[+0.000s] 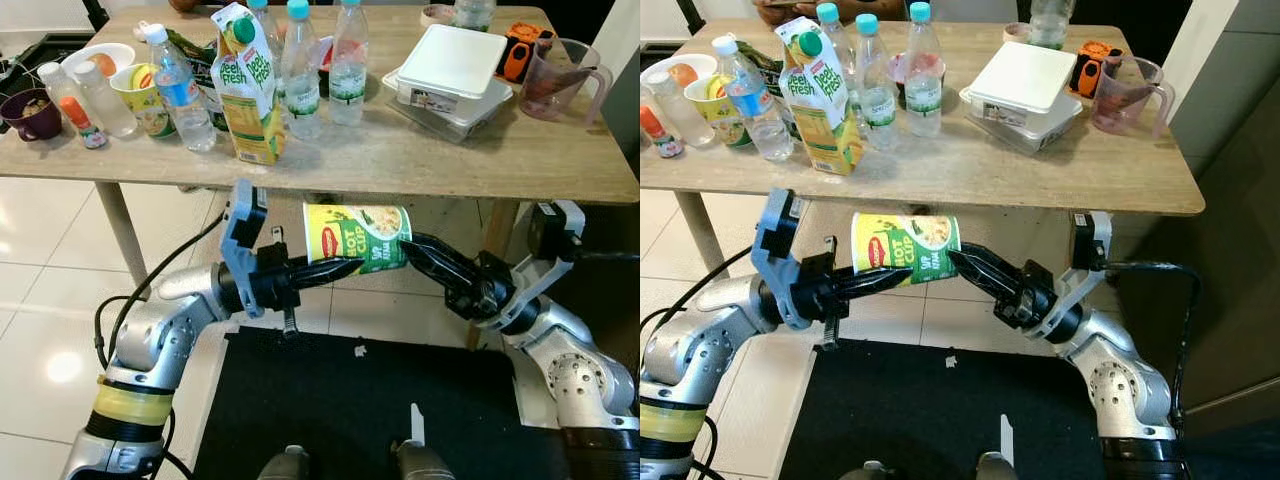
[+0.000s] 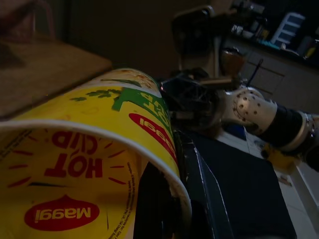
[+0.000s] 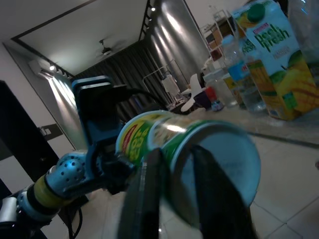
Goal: Restocking fridge
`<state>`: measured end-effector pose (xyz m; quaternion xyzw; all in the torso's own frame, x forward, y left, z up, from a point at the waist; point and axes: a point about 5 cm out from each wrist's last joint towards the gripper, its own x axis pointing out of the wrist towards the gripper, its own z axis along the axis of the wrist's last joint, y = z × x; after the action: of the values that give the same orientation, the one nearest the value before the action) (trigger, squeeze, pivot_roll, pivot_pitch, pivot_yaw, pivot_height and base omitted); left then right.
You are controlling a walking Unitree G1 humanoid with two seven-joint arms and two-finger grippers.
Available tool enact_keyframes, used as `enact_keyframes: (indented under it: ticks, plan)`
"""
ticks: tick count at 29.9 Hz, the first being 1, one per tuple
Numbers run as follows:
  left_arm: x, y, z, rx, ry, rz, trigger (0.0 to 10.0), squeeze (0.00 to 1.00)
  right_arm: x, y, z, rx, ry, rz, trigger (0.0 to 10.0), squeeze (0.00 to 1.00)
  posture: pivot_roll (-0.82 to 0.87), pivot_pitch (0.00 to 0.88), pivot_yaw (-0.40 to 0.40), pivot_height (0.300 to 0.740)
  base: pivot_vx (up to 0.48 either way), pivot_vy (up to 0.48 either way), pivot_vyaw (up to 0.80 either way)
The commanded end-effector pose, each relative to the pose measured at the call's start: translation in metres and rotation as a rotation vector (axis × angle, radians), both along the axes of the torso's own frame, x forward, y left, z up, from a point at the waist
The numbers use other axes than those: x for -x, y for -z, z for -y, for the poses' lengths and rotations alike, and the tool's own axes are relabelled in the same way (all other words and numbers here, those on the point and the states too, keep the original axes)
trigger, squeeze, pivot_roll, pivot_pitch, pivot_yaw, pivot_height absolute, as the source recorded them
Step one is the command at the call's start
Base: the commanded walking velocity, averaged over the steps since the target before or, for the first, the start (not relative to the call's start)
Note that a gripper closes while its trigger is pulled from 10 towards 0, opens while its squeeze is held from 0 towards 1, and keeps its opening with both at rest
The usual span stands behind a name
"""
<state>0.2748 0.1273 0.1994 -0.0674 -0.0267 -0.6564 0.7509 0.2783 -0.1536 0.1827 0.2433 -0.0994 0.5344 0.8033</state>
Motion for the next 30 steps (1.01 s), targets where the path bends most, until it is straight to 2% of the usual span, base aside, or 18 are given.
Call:
enact_keyframes:
  ticks: [1,2,3,7,9,11,17,18,20,22,23,25,26,27,28,30]
  plan:
    - [0.002,0.004,-0.001,-0.026,0.013,0.003,0.0,0.0,0.0,0.013,0.003,-0.001,0.017,-0.06,10.0,1.0,-0.07,0.181,0.01,0.74,0.0,0.0,0.0]
    - [0.001,0.007,-0.003,-0.03,-0.003,-0.007,0.0,0.0,0.001,0.022,0.008,-0.01,0.036,-0.097,10.0,1.0,-0.07,0.18,0.009,0.74,0.0,0.0,0.0]
    - [0.001,0.007,-0.003,-0.03,-0.003,-0.007,0.0,0.0,0.001,0.022,0.008,-0.01,0.036,-0.097,10.0,1.0,-0.07,0.18,0.009,0.74,0.0,0.0,0.0]
    - [-0.002,0.028,-0.012,-0.065,-0.072,-0.065,0.0,0.0,0.006,0.055,0.029,-0.046,0.139,-0.231,10.0,1.0,-0.07,0.174,0.007,0.74,0.0,0.0,0.0]
    - [-0.003,0.031,-0.013,-0.071,-0.082,-0.073,0.0,0.0,0.006,0.059,0.031,-0.049,0.152,-0.247,10.0,1.0,-0.07,0.174,0.007,0.74,0.0,0.0,0.0]
    - [-0.006,0.045,-0.017,-0.101,-0.126,-0.106,0.0,0.0,0.008,0.08,0.044,-0.041,0.226,-0.332,10.0,1.0,-0.07,0.165,0.001,0.74,0.0,0.0,0.0]
    - [-0.009,0.062,-0.023,-0.145,-0.186,-0.145,0.0,0.0,0.012,0.102,0.057,-0.036,0.31,-0.43,10.0,1.0,-0.07,0.156,-0.003,0.74,0.0,0.0,0.0]
    - [-0.009,0.07,-0.025,-0.167,-0.21,-0.163,0.0,0.0,0.013,0.111,0.061,-0.026,0.344,-0.467,10.0,1.0,-0.07,0.15,-0.005,0.74,0.0,0.0,0.0]
    - [-0.01,0.103,-0.035,-0.268,-0.326,-0.236,0.0,0.0,0.02,0.144,0.072,0.021,0.487,-0.616,10.0,1.0,-0.07,0.14,-0.007,0.74,0.0,0.0,0.0]
    - [-0.009,0.122,-0.041,-0.338,-0.389,-0.273,0.0,0.0,0.027,0.161,0.077,0.054,0.558,-0.698,10.0,1.0,-0.07,0.14,-0.007,0.74,0.0,0.0,0.0]
    - [-0.007,0.133,-0.044,-0.372,-0.415,-0.291,0.0,0.0,0.03,0.171,0.08,0.083,0.609,-0.751,10.0,0.62,-0.07,0.137,-0.01,0.74,0.0,0.0,0.0]
    - [-0.006,0.139,-0.045,-0.391,-0.429,-0.301,0.0,0.0,0.032,0.177,0.081,0.102,0.641,-0.784,10.0,0.62,-0.07,0.137,-0.01,0.74,0.0,0.0,0.0]
    - [-0.003,0.153,-0.049,-0.44,-0.48,-0.335,0.0,0.0,0.041,0.191,0.086,0.14,0.706,-0.871,10.0,0.0,-0.07,0.129,-0.019,0.74,0.0,0.0,0.0]
    - [-0.002,0.163,-0.051,-0.475,-0.514,-0.357,0.0,0.0,0.048,0.201,0.089,0.168,0.75,-0.93,10.0,0.0,-0.07,0.129,-0.019,0.74,0.0,0.0,0.0]
    - [-0.002,0.163,-0.051,-0.475,-0.514,-0.357,0.0,0.0,0.048,0.201,0.089,0.168,0.75,-0.93,10.0,0.0,-0.07,0.129,-0.019,0.74,0.0,0.0,0.0]
    - [0.004,0.186,-0.06,-0.577,-0.643,-0.409,0.0,0.0,0.07,0.222,0.099,0.248,0.871,-1.06,10.0,0.0,-0.07,0.116,-0.031,0.74,0.0,0.0,0.0]
